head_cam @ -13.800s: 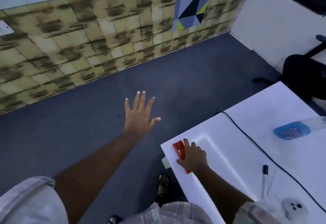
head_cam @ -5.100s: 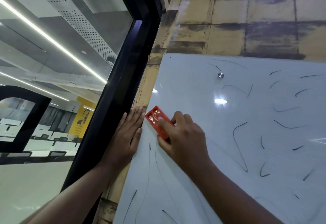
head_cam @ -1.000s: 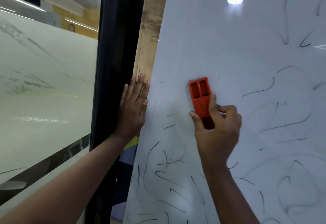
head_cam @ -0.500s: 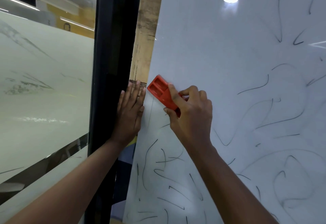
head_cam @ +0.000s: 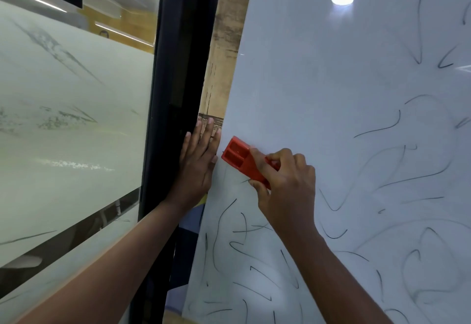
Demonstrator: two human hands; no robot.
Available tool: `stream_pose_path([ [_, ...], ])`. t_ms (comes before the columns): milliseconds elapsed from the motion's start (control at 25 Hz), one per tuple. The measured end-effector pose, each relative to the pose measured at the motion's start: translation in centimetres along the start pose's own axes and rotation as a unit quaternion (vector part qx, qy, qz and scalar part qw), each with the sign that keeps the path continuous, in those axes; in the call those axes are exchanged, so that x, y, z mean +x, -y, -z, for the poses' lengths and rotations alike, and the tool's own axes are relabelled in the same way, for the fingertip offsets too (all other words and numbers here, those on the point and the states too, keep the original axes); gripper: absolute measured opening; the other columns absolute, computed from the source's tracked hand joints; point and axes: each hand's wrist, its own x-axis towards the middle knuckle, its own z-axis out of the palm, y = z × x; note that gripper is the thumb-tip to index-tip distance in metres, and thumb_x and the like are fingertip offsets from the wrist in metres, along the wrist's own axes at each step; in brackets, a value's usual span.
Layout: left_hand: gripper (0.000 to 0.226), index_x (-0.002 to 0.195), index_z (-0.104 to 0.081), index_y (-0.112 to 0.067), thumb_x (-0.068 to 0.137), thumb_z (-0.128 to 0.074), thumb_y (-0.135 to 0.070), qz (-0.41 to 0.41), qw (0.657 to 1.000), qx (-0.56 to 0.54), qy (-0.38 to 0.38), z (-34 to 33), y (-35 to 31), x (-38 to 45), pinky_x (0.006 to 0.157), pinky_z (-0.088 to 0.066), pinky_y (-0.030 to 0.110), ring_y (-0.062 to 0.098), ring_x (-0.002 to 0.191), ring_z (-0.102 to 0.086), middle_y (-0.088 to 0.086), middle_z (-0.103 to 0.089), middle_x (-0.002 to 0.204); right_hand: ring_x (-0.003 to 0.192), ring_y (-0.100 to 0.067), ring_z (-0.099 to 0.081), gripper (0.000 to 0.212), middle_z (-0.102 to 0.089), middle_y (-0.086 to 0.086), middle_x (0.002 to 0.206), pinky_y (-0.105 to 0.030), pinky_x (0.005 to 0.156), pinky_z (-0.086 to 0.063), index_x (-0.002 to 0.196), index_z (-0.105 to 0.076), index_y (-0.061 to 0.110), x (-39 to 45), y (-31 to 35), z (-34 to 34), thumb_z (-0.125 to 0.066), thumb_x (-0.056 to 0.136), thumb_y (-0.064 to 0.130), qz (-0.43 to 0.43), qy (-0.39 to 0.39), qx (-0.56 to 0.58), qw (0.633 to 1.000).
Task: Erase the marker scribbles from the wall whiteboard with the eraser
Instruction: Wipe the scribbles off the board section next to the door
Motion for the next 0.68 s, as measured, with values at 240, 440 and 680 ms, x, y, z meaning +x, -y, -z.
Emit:
stream_pose_path([
  [240,0.058,0.167,-0.029,-0.010,0.110,-0.040,-0.006,-0.001,1.000,0.011,-0.024,-0.4,-0.1,-0.1,0.134,0.001,0.045,0.026,0.166,-0.003,0.006,-0.014,0.178,0.098,-0.024,-0.047,0.075,-0.052,-0.005,0.109,-0.042,0.085,-0.042,0.149,-0.054,0.030,3.0,-3.7,1.9,-0.084,0.080,0.030,-0.155,-0.107,0.042,0.981],
  [440,0.059,0.168,-0.026,-0.012,0.110,-0.040,-0.007,-0.006,1.000,0.001,-0.024,-0.3,0.0,-0.1,0.134,0.000,0.045,0.026,0.167,-0.003,0.004,-0.012,0.178,0.095,-0.030,-0.050,0.073,-0.056,-0.007,0.107,-0.039,0.079,-0.037,0.142,-0.062,0.028,1.1,-0.3,0.3,-0.088,0.074,0.024,-0.072,-0.021,0.065,0.995],
  [680,0.060,0.168,-0.023,-0.014,0.111,-0.040,-0.010,-0.004,1.000,0.005,-0.026,-0.5,0.1,-0.2,0.134,0.002,0.044,0.026,0.167,-0.004,0.003,-0.011,0.178,0.087,-0.027,-0.052,0.074,-0.058,-0.005,0.101,-0.039,0.072,-0.042,0.139,-0.065,0.028,-2.8,-0.1,-0.8,-0.093,0.070,0.026,-0.015,0.008,0.032,0.999],
])
